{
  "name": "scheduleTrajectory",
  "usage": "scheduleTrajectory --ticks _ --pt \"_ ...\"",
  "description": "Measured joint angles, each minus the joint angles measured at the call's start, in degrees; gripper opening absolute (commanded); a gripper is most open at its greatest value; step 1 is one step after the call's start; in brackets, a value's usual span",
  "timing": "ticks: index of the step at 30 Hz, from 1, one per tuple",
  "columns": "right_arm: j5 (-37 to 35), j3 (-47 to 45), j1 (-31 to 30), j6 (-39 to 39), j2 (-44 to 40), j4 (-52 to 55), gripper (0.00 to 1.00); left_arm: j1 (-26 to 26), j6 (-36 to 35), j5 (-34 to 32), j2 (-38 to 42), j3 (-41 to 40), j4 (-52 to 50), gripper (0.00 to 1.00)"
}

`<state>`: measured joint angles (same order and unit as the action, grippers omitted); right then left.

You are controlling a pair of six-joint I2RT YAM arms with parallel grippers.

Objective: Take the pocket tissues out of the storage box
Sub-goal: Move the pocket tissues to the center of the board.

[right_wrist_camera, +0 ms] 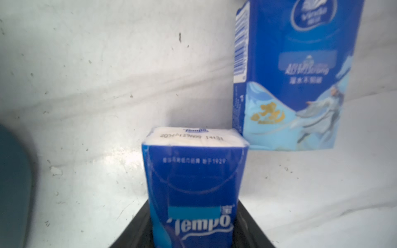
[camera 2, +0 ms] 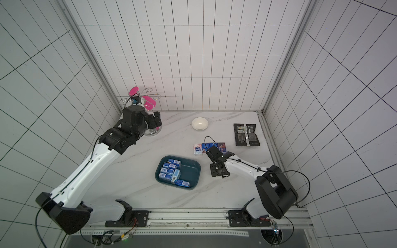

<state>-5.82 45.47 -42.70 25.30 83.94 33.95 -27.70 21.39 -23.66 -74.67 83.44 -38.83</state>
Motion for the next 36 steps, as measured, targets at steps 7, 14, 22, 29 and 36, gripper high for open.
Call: scheduleTrajectory --ticks 7,14,22,29,36 --pt "0.72 0.02 0.02 -0.42 1.49 -0.92 0.55 0.00 -0.02 -0.13 0.02 0.00 0.02 0.98" --pt "1.09 0.31 1.25 -0.44 3.34 -1.92 0.59 0.00 -0.02 -0.11 0.02 -0.04 0.04 0.98" --pt "2.16 1.36 1.49 -0.42 2.14 -0.98 0.65 0.11 -0.44 -0.33 0.02 -0.09 0.04 0.98" --pt "2.43 1.36 1.49 -0.39 -4.55 2.25 0.67 0.11 -0.42 -0.28 0.02 -0.09 0.07 0.98" --pt "3.32 1.20 0.66 0.66 -10.25 5.33 0.47 0.11 -0.42 -0.28 0.02 -0.09 0.07 0.98"
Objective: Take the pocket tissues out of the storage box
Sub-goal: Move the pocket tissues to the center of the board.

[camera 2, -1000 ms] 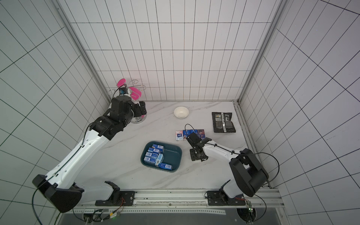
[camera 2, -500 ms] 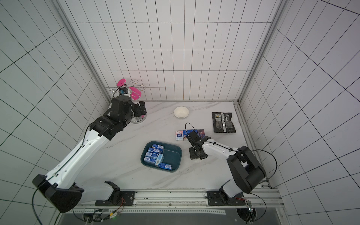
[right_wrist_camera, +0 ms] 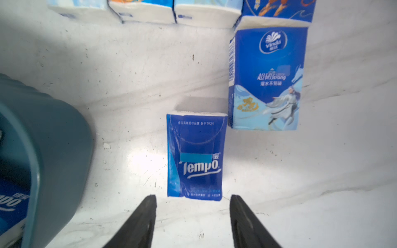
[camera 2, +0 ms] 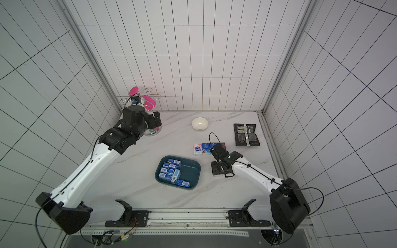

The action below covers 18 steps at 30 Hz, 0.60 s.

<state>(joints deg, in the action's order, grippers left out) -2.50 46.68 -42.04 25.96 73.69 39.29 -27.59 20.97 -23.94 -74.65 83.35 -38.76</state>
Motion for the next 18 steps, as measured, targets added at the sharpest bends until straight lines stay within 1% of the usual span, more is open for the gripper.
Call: scheduleTrajectory --ticks 2,3,4,9,12,16,18 --pt "0.35 -0.07 -1.27 0.72 -0.24 0.35 0.39 0.00 0.02 0.00 0.00 0.00 0.00 0.98" --pt "0.50 -0.28 -2.29 1.22 -0.20 0.39 0.30 0.00 0.02 0.00 0.00 0.00 0.00 0.98" --pt "0.94 -0.61 -3.08 1.70 -0.13 0.42 0.26 0.00 0.02 0.00 0.00 0.00 0.00 0.98" --pt "2.21 -3.87 -5.66 3.67 1.95 -0.48 0.19 0.00 0.02 0.00 0.00 0.00 0.00 0.98" --pt "2.23 -5.42 -5.68 4.74 3.10 -0.83 0.11 0.00 0.02 0.00 0.00 0.00 0.00 0.98" --pt "1.92 -6.25 -5.68 5.38 3.15 -1.46 0.10 0.00 0.02 0.00 0.00 0.00 0.00 0.98" --pt "1.40 -6.25 -5.66 5.40 3.23 -2.01 0.06 -0.02 0.02 0.00 0.00 0.00 0.00 0.98"
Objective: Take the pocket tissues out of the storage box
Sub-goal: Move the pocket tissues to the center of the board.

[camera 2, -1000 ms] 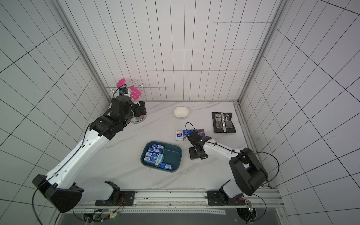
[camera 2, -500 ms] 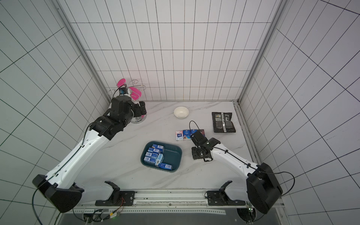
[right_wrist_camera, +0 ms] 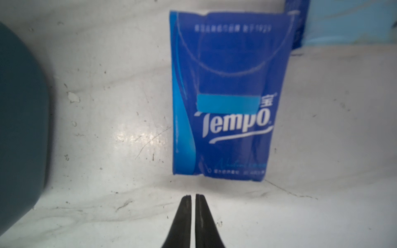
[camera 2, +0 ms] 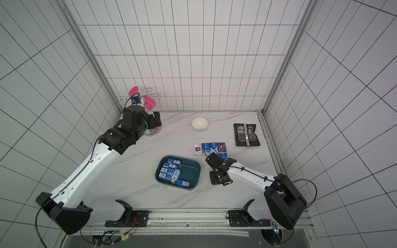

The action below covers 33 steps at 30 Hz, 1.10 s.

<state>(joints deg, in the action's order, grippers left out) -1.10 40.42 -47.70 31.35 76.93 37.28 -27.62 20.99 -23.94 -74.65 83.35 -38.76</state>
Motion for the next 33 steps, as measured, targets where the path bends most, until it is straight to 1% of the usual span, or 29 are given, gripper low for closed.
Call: scheduleTrajectory --ticks 3,9,21,26,33 --pt "-0.72 0.00 0.11 0.07 1.14 -1.31 0.04 -0.04 -0.02 0.00 0.00 0.00 -0.02 0.98" --pt "-1.66 0.00 1.33 -0.04 4.09 -3.63 0.04 -0.09 -0.04 0.00 0.00 0.00 -0.02 0.98" --pt "-2.93 0.74 5.01 -2.86 5.42 -4.74 0.04 -0.09 -0.07 0.00 0.00 0.00 -0.02 0.98" --pt "-2.80 2.56 5.27 -4.15 7.78 -4.98 0.04 -0.09 -0.09 -0.07 0.00 0.00 -0.02 0.98" --pt "-2.67 3.28 5.35 -4.55 8.68 -5.84 0.04 -0.09 -0.55 -0.22 0.02 0.00 -0.02 0.98"
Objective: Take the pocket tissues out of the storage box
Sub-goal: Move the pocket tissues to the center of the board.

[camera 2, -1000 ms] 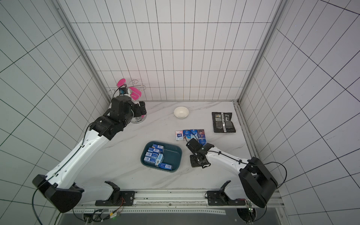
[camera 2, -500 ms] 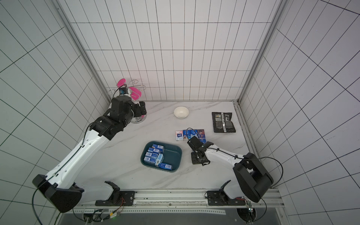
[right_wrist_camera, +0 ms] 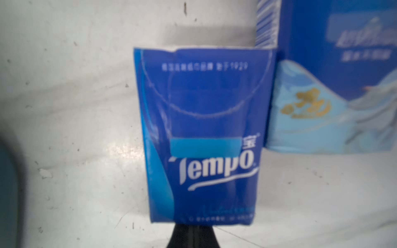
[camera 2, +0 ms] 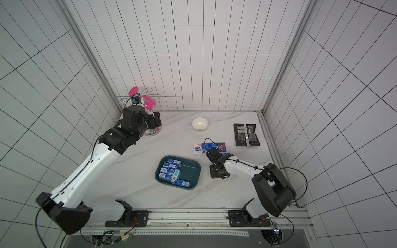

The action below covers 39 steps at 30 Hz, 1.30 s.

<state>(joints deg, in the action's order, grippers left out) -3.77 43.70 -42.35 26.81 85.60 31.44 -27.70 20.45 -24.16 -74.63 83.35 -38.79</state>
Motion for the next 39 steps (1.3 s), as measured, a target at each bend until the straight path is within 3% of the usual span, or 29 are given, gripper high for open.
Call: scheduleTrajectory --ticks 29,39 --pt "0.33 4.68 2.99 -1.33 3.43 -4.85 0.05 0.00 -1.03 -0.15 0.00 0.44 0.13 0.98" --pt "2.36 4.68 2.84 -1.36 -0.04 -3.61 0.09 0.04 -1.05 -0.26 0.00 0.44 0.11 0.98"
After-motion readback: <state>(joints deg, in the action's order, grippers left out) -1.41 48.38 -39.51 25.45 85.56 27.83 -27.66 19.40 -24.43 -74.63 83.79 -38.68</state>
